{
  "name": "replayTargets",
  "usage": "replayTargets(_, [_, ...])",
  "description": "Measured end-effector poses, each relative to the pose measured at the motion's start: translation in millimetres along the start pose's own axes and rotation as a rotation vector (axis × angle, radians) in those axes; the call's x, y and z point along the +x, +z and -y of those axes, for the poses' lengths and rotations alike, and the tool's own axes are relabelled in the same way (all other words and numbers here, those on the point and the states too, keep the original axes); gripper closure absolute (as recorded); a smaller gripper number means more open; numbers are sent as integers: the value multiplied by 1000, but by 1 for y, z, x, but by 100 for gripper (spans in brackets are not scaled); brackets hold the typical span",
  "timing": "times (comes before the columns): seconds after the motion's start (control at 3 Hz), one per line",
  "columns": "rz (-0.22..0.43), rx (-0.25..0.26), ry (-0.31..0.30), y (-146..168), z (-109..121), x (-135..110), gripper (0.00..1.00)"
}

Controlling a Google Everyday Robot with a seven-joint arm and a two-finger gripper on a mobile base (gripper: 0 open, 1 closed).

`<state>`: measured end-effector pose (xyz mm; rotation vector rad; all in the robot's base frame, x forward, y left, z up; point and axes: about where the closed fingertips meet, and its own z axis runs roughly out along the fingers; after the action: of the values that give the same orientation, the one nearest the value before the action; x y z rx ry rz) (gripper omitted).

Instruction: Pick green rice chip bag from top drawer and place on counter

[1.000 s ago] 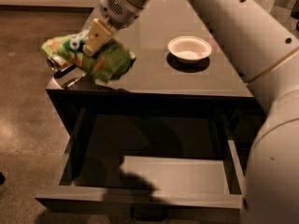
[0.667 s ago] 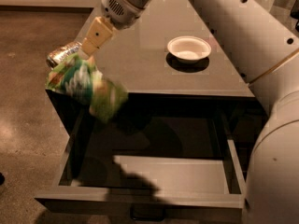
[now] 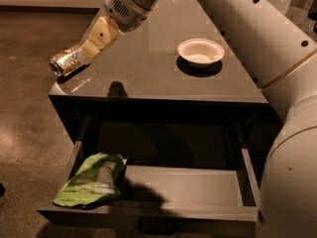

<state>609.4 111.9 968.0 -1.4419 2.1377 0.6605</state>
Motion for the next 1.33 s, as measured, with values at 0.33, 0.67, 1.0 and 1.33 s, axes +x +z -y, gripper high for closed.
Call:
replayTargets(0.33, [-19,-2,-9,10,-8,23,0])
replayTargets(0.67, [44,-25,-129,24,-42,72,0])
replayTargets(1.0, [109,-32,-165,38,-70,150,0])
replayTargets(1.33, [103,-21,-164,36,-68,152,0])
